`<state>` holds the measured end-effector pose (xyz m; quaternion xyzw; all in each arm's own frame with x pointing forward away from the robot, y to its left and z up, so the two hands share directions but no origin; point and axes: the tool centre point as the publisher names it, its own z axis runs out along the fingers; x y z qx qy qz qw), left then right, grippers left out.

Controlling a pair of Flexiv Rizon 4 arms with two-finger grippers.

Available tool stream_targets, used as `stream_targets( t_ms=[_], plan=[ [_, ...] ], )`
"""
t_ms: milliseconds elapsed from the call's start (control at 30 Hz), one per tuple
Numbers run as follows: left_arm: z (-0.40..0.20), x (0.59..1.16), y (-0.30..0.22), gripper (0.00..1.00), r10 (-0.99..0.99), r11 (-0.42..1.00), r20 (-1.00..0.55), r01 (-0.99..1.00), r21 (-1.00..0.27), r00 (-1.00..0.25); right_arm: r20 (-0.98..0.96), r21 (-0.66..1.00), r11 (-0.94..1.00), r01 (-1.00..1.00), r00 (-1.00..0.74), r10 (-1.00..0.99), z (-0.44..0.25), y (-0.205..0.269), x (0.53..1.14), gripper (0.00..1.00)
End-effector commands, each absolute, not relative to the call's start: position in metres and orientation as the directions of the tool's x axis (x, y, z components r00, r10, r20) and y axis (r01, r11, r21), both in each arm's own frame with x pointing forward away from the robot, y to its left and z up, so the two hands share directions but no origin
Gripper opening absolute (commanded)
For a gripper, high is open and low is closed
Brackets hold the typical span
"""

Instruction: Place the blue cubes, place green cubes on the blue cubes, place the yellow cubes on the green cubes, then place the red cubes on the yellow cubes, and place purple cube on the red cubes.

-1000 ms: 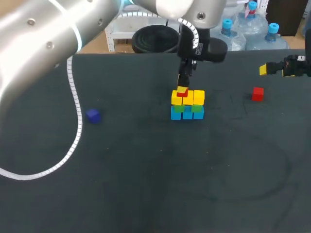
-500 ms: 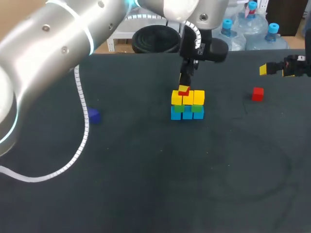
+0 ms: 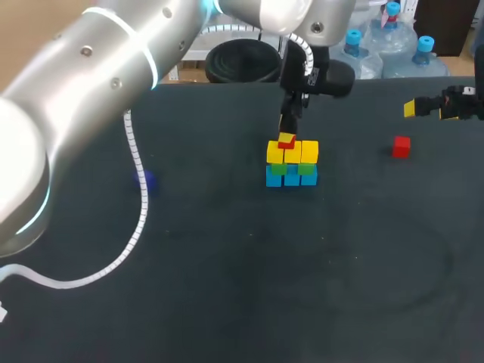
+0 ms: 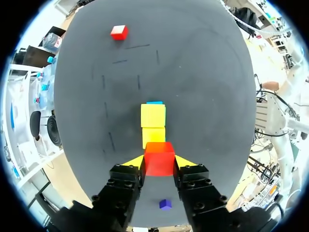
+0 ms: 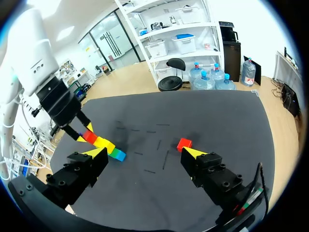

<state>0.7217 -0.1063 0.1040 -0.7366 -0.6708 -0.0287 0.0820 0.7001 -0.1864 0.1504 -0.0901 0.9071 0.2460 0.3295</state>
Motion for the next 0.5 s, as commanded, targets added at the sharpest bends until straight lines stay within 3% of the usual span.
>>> stream_targets(
  t_ms=[33, 500],
  plan=[
    [0.1061, 0.7282, -0.1106, 0.0, 0.982, -0.087, 0.16, 0.991, -0.103, 0.103, -0.642, 0.386, 0.863, -0.325, -0.766, -0.001, 0.1501, -0.1862, 0.7002, 1.0],
    [0.1005, 0.7233, -0.1042, 0.0, 0.989, -0.071, 0.124, 0.991, -0.113, 0.085, -0.642, 0.386, 0.863, -0.325, -0.766, -0.001, 0.1501, -0.1862, 0.7002, 1.0]
  ],
)
